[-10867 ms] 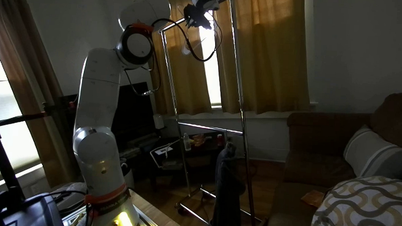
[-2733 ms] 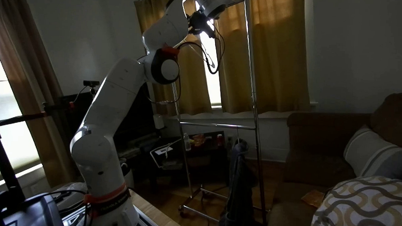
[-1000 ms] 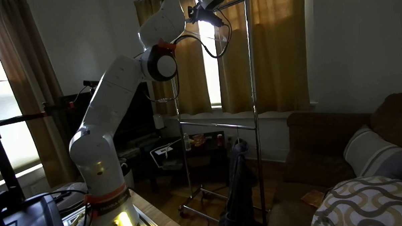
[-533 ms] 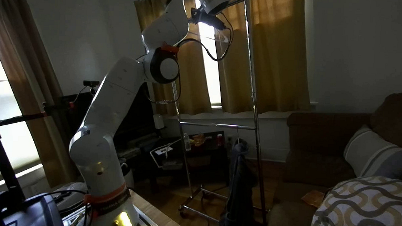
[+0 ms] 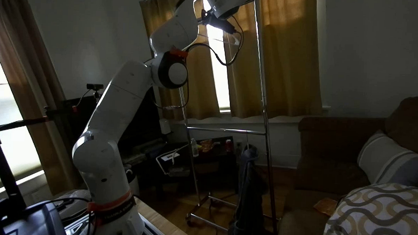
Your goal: Pick up the white coat hanger and hang it on the top silver rail
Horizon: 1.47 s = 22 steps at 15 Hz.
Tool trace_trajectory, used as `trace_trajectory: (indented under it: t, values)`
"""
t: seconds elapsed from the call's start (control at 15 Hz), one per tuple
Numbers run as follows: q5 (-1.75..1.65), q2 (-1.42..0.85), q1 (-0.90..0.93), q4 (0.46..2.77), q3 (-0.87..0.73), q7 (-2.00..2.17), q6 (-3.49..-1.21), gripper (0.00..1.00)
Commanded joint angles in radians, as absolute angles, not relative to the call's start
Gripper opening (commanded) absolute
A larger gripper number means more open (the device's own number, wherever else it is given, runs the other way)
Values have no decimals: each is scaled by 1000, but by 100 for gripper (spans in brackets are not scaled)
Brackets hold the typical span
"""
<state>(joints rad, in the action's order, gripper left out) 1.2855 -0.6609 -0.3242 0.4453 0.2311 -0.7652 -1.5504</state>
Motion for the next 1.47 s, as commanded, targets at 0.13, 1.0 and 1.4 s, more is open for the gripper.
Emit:
trace_trajectory:
  t: [0.13, 1.0, 1.4]
  values:
    - [1326, -680, -323, 445, 247, -751, -1576, 4]
    - [1336, -699, -320, 446, 239, -682, -1629, 4]
    - [1332, -719, -323, 447, 239, -620, -1630, 4]
